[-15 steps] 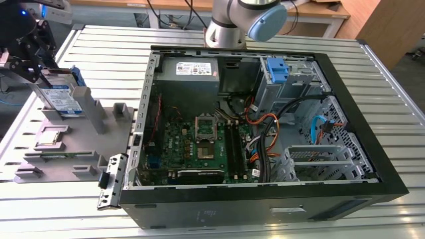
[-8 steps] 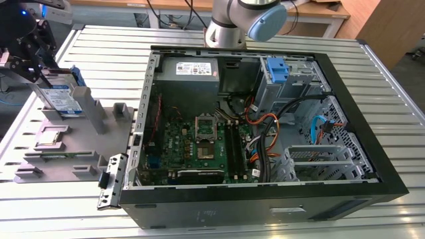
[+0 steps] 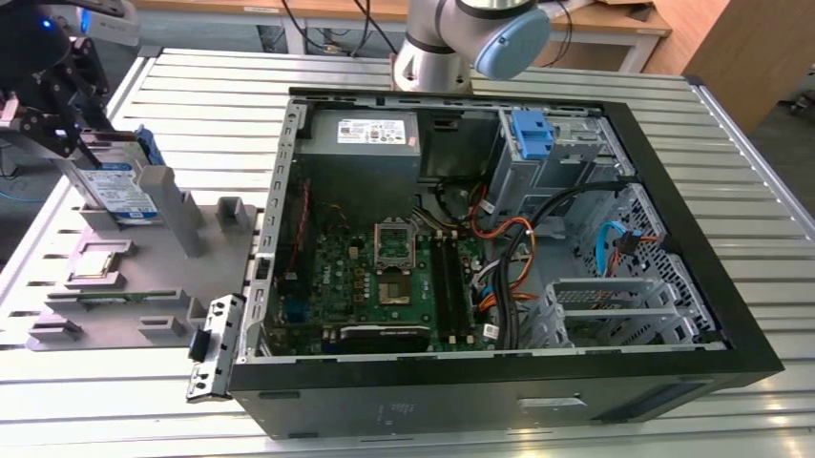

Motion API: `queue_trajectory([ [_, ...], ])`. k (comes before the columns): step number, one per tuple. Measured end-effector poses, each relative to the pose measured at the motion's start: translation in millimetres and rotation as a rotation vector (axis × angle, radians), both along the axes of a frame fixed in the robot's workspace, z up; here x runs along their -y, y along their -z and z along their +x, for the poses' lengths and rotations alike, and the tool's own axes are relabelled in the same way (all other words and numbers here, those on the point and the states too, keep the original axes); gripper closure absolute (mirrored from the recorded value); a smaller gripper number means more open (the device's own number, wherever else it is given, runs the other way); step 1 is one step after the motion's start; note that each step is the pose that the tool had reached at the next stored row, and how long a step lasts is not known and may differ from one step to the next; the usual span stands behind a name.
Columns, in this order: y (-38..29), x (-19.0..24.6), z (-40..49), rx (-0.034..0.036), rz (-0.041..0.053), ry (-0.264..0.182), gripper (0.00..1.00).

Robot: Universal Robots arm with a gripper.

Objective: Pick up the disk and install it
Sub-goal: 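Pick up the disk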

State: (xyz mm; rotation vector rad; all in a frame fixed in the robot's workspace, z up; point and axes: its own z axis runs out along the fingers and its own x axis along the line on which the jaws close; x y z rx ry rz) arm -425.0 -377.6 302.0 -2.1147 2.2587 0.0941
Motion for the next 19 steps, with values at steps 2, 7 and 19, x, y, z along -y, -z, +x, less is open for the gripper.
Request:
queue_trajectory([
  [2, 0.0, -0.6, 0.0, -0.0001, 0.0006, 0.000, 0.47],
  [7, 0.1, -1.0, 0.0, 0.0000, 0.0013, 0.000, 0.47],
  [19, -1.3, -1.0, 0.7, -0.0252, 0.0012, 0.000, 0.47],
])
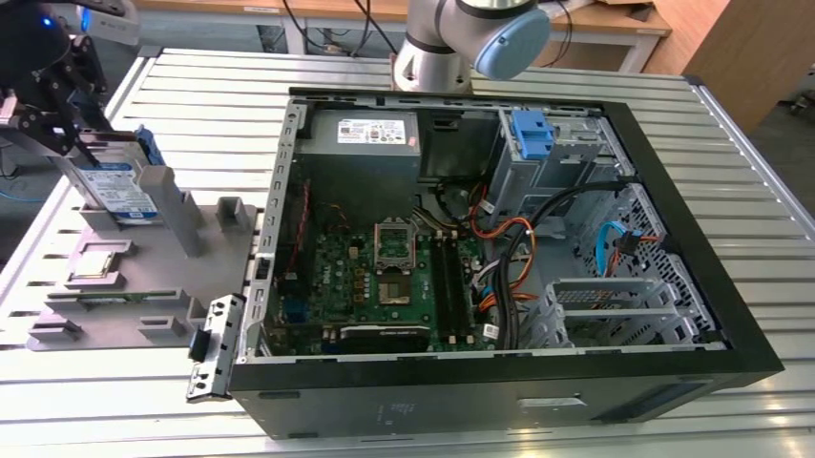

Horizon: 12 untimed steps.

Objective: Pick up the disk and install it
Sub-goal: 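Pick up the disk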

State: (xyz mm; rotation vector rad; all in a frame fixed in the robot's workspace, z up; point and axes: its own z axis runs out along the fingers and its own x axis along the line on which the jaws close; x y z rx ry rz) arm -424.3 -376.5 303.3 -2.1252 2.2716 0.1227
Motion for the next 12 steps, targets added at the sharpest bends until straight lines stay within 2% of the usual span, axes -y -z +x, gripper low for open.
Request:
queue_trajectory([
  [12, 0.5, -0.1, 2.3, -0.0013, 0.0000, -0.002, 0.47],
])
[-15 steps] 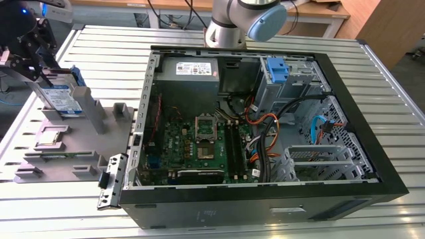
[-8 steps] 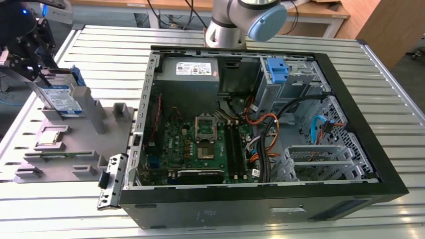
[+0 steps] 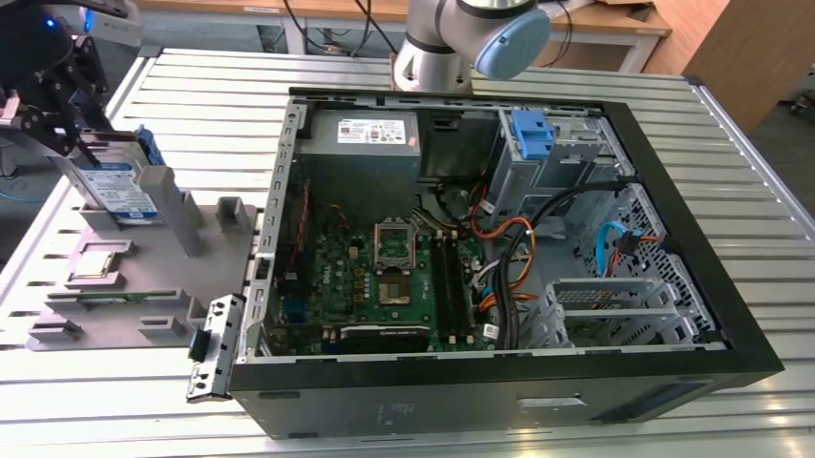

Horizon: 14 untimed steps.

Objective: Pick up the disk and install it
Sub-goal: 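Pick up the disk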

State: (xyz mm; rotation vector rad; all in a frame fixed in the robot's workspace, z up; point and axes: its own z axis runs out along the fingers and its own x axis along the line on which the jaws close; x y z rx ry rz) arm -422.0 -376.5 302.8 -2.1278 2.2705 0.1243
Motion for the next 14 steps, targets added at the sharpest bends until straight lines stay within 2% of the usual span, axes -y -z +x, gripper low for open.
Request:
queue_trajectory([
  [14, 0.3, -1.4, 4.1, -0.0018, 0.0000, -0.002, 0.47],
])
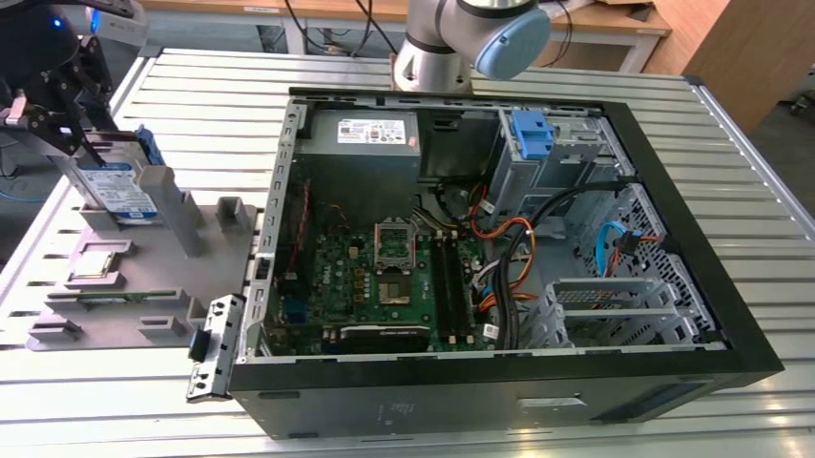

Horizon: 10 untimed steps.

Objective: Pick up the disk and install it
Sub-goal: 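Pick up the disk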

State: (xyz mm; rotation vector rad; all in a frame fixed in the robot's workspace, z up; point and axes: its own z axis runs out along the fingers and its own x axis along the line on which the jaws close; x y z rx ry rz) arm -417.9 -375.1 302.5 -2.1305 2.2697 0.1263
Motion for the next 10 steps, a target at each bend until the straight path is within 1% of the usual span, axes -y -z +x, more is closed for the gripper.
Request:
queue_trajectory([
  [6, 0.0, -0.2, 0.0, 0.0000, 0.0000, 0.000, 0.47],
  [7, 0.0, -0.2, 0.1, 0.0000, 0.0000, 0.000, 0.49],
  [9, 0.0, -0.2, 0.1, 0.0000, -0.0001, 0.000, 0.49],
  [10, 0.0, -0.3, 0.1, 0.0000, 0.0000, 0.000, 0.55],
])
